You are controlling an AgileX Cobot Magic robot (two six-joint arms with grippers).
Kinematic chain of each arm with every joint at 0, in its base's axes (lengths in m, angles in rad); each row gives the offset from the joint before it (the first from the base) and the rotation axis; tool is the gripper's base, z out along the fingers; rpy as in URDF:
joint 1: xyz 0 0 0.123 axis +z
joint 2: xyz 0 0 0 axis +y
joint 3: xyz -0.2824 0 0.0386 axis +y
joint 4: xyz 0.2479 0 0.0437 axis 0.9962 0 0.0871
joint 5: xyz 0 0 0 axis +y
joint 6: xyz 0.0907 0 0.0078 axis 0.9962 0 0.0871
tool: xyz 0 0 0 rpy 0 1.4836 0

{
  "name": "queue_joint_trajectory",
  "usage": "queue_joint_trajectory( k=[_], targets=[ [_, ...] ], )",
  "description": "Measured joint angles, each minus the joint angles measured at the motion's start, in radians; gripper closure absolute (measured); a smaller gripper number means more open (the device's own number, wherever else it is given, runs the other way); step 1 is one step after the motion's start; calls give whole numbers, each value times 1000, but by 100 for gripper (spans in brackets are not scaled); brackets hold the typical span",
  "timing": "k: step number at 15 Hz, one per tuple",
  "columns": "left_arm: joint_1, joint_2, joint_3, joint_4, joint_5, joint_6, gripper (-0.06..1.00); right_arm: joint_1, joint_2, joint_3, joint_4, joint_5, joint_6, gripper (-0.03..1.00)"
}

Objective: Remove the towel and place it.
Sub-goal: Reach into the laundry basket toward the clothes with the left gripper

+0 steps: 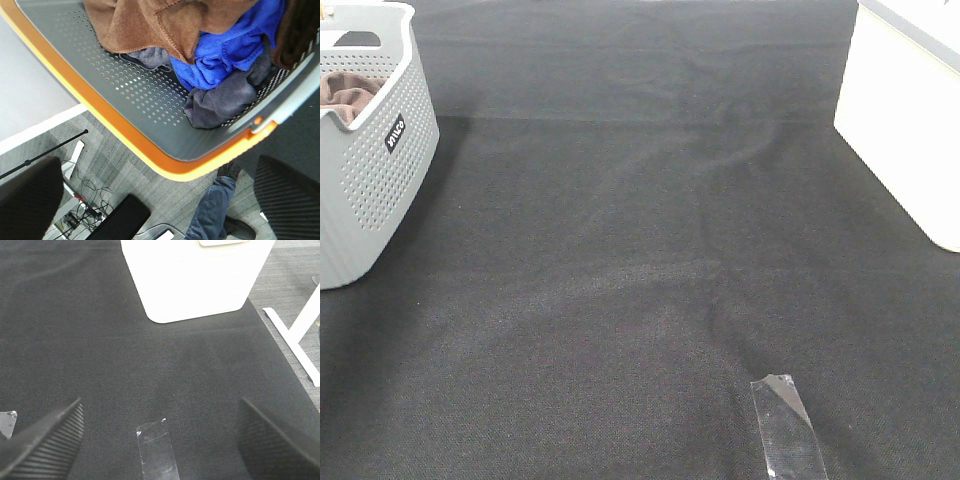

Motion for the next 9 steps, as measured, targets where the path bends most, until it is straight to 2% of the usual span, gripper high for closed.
queue_joint_trajectory(
  k=[9],
  targets=[
    [0, 224, -36, -18, -52, 127, -3, 0, 0, 0, 0, 0, 0, 17]
  ],
)
